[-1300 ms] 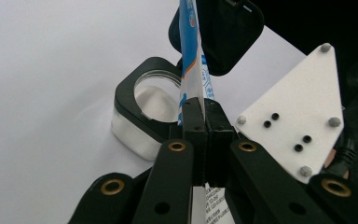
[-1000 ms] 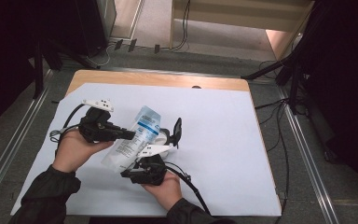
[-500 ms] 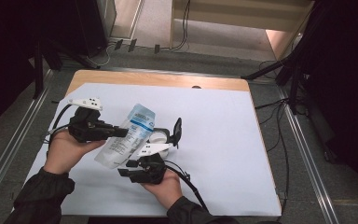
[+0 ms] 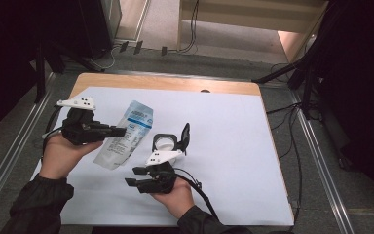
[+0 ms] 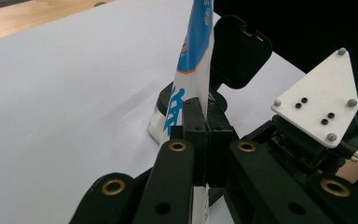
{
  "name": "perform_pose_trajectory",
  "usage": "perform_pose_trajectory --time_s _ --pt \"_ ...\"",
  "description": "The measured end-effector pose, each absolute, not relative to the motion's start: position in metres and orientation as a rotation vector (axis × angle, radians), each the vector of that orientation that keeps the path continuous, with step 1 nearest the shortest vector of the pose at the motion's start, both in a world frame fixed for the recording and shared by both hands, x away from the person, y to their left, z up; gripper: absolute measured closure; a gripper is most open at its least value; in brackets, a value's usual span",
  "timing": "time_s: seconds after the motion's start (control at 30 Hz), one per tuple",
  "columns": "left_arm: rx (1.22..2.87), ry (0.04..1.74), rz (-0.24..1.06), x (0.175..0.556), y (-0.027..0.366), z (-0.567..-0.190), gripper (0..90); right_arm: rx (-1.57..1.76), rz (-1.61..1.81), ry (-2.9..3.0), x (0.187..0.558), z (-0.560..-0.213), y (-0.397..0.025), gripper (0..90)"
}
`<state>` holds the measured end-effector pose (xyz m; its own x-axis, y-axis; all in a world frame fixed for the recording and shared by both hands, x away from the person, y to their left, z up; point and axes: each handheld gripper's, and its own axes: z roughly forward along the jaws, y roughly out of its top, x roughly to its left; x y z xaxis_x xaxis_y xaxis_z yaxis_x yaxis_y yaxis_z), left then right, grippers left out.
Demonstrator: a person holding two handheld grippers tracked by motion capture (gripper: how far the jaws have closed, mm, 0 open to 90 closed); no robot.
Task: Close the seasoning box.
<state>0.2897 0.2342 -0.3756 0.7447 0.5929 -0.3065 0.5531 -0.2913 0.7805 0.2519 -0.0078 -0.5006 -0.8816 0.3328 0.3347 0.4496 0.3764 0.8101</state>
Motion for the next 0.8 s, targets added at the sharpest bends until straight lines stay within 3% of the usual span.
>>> perform_pose_trajectory --time_s 0.8 --pt "1.92 0.959 0.153 0.309 0.248 -0.389 90.0 -0.708 -1.502 -2.544 0.255 -0.492 -0.046 50.7"
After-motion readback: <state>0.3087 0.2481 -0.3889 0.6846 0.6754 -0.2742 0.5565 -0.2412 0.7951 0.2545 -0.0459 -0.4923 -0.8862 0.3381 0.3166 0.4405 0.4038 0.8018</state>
